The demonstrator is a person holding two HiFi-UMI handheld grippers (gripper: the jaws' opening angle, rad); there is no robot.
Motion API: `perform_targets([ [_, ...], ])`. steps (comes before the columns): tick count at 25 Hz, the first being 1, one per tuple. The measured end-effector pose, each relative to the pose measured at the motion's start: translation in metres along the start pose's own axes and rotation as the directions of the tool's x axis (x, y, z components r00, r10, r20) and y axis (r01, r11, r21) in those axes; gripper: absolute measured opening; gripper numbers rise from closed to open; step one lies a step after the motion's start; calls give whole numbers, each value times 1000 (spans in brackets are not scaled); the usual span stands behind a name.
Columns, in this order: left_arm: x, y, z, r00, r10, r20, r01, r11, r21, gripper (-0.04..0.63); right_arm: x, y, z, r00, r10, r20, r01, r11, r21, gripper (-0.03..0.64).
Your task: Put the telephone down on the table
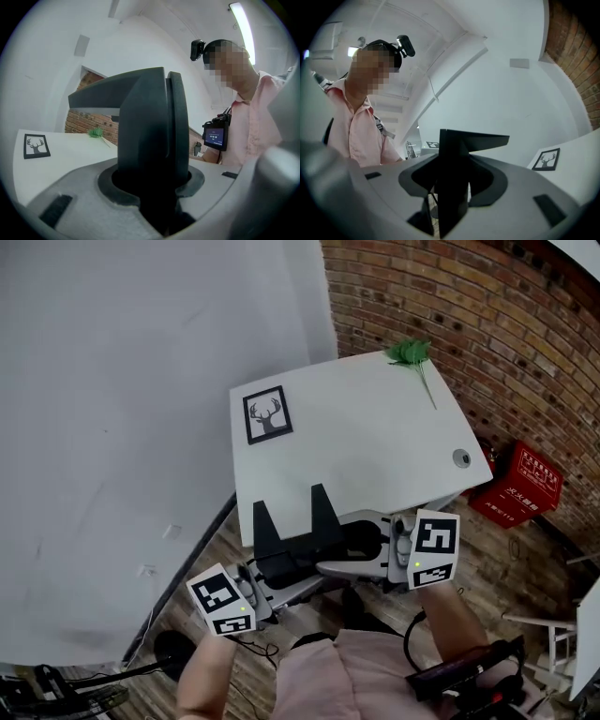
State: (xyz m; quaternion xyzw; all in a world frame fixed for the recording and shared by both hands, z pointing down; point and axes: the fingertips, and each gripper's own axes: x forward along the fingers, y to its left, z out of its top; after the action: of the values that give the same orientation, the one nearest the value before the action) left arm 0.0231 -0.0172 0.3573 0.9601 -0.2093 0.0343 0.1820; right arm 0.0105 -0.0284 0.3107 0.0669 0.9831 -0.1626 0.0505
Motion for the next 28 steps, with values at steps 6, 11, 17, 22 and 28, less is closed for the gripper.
perform_targets([
  [6, 14, 24, 26, 999, 32, 18, -31, 999, -22, 166, -4, -28, 26, 1000, 25, -4, -25, 1000, 18, 178],
  [11, 15, 43, 46, 998, 58, 38, -58, 998, -2, 166, 2, -46, 44, 999, 46, -1, -46, 999, -6, 178],
  [17, 9, 62, 50, 997, 64, 39, -64, 998, -9, 166, 14, -62, 47, 999, 49, -7, -49, 999, -3, 178],
  [22, -2, 85, 46, 998, 45, 36, -43, 998, -40, 166, 30, -83, 40, 999, 26, -21, -25, 999, 20, 179],
  [28, -12, 123, 36, 1000, -4, 18, 6, 996, -93, 166, 50, -119, 30, 999, -32, -34, 34, 997, 71, 178],
])
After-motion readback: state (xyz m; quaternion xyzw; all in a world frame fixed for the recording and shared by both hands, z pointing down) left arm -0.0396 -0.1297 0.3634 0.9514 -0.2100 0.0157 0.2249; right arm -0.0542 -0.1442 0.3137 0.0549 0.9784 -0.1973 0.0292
